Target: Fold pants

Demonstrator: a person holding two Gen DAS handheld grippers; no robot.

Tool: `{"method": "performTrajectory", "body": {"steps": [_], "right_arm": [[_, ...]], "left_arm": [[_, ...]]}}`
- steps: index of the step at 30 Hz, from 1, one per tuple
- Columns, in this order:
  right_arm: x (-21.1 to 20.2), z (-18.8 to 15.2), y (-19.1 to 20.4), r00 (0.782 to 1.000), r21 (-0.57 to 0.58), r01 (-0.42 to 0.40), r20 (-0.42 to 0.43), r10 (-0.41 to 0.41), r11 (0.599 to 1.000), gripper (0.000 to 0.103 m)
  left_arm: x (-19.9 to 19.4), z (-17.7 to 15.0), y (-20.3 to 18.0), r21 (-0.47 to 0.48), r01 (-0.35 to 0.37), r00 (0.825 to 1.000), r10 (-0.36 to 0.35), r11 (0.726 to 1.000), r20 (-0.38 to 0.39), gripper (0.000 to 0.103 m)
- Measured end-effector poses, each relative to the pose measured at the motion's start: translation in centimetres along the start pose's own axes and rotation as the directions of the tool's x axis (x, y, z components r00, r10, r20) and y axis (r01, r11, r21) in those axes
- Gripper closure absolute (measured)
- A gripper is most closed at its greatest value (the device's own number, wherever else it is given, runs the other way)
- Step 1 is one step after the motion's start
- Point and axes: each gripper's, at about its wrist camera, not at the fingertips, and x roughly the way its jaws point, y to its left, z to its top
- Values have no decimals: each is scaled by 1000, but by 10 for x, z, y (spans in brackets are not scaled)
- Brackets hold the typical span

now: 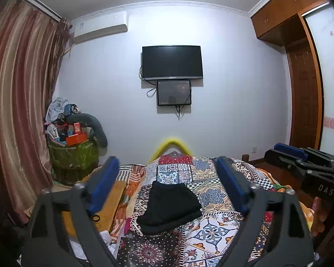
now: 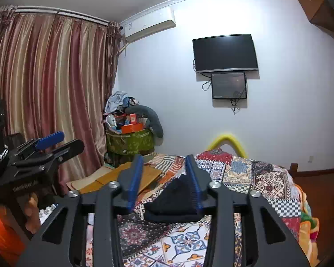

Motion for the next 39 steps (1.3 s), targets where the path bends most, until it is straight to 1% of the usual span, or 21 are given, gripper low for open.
{"method": "performTrajectory", "body": {"steps": [1,2,3,5,7,8,10,18,29,32,39], "right_arm": [[-1,-1,1,1000,6,14,6,-14,1000,45],[-3,-1,2,1000,7,24,14,-24,1000,35],[-4,-1,3,999,4,36,22,-36,999,31],[-8,-1,7,997,-6,64,37,-64,998,20],[-11,0,8,996,-8,78,42,-77,997,14],[-13,0,8,995,-2,87,46,-87,996,8],[-14,-1,8,994,6,96,49,-97,995,0],[-18,-5,8,991,12,123,48,-123,992,0],[-16,-10,12,992,14,123,26,-123,992,0],[-14,-10,13,992,12,122,17,-122,992,0],[-12,-11,11,992,18,126,-1,-126,992,0]], "left_arm": [[-4,-2,-1,-2,2,1000,-2,1000,4,4],[-5,-3,-2,-3,3,1000,-3,1000,6,2],[-6,-4,-2,-4,5,1000,-5,1000,9,0],[-9,-6,-2,-6,9,1000,-9,1000,11,0],[-10,-8,-2,-12,11,1000,-11,1000,14,0],[-11,-9,-2,-14,13,1000,-13,1000,14,0],[-11,-10,-2,-15,18,1000,-18,1000,9,0],[-11,-14,0,-32,26,1000,-26,999,7,0],[3,-22,3,-44,13,999,-14,999,-34,0],[5,-24,7,-59,21,999,-24,998,-47,0],[9,-29,12,-80,17,998,-22,997,-64,0]]}}
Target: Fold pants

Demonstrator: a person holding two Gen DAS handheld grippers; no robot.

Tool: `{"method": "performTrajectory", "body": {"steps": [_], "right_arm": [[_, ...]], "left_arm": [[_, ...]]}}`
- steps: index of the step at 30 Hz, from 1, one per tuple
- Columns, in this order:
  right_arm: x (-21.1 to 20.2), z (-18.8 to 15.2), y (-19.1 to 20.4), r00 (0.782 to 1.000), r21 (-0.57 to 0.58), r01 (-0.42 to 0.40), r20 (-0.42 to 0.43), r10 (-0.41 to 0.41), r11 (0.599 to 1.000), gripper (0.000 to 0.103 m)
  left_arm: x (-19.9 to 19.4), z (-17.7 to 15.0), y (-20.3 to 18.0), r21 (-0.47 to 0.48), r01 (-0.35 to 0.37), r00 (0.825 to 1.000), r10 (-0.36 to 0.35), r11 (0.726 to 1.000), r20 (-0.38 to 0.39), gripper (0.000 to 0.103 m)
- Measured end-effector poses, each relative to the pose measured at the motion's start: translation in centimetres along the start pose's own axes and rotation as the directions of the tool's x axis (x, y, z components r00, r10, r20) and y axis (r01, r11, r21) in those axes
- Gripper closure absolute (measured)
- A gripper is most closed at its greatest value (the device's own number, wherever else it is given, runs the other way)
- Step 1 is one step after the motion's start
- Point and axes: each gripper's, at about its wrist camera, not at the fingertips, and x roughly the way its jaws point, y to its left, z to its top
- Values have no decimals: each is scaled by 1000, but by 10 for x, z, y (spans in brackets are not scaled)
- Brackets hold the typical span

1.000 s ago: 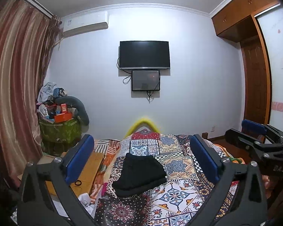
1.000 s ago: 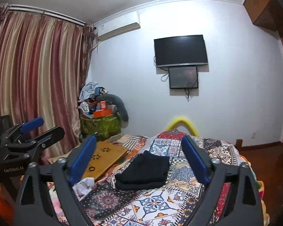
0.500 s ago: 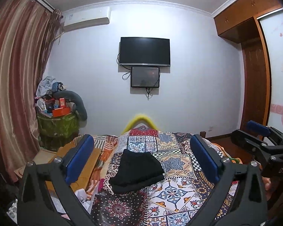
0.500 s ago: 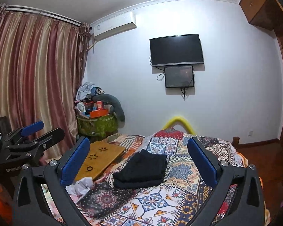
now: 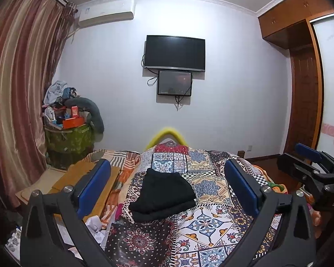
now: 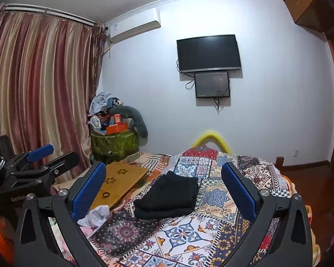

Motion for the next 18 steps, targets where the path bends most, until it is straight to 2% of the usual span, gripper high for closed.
{"method": "performTrajectory", "body": {"steps": [18], "right_arm": [[1,1,-3,1000,15,14,-21,-14,1000,0]], "left_arm": [[2,-2,-7,16,10,1000,-10,1000,-8,0]]}}
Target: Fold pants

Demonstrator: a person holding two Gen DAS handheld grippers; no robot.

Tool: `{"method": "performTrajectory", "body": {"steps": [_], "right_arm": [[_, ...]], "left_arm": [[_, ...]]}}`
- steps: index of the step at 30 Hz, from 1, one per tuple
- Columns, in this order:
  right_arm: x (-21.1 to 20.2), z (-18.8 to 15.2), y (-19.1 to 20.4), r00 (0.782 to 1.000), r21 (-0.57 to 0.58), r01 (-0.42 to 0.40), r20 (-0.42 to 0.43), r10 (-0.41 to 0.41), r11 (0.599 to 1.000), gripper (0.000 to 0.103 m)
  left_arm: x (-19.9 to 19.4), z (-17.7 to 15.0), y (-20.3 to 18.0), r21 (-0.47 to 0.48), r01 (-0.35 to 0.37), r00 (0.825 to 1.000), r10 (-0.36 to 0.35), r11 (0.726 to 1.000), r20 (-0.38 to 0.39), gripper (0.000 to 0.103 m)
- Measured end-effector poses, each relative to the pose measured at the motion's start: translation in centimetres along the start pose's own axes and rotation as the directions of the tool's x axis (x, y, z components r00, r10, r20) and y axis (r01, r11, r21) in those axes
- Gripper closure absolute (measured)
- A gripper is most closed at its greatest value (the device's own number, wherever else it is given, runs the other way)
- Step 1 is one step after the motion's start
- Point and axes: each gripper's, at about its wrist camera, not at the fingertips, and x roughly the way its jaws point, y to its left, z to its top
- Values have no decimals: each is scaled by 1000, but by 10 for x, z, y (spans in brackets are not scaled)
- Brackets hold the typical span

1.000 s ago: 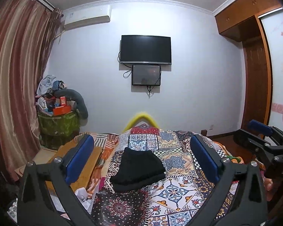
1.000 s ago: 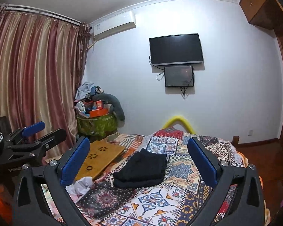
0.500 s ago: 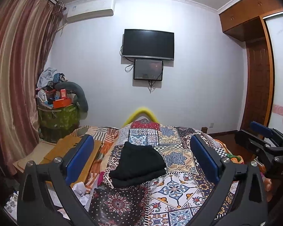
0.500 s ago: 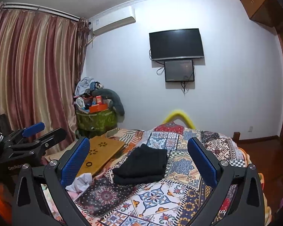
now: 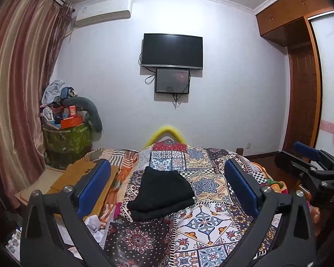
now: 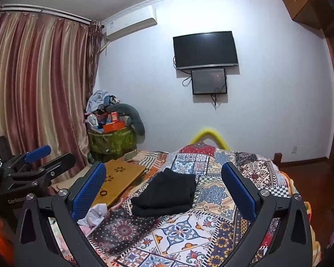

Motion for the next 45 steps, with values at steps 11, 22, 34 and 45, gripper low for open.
{"method": "performTrajectory", "body": {"steps": [11,22,34,45], "right_arm": [[0,0,-3,1000,17,3,-2,-3,1000,0],[-1,-2,-2,1000,19,2,-1,-2,1000,0],[-2,-4,1,1000,17,-2,-4,2,1000,0],[0,-5,1,1000,26,2,-14,-2,1000,0]], "left_arm": [[-3,-1,-6,9,8,1000,-8,1000,3,0],[-3,0,-5,22,25,1000,-25,999,6,0],[2,-3,-1,-3,28,999,-28,1000,-23,0],[4,-5,-2,-3,21,999,-22,1000,-33,0]]}}
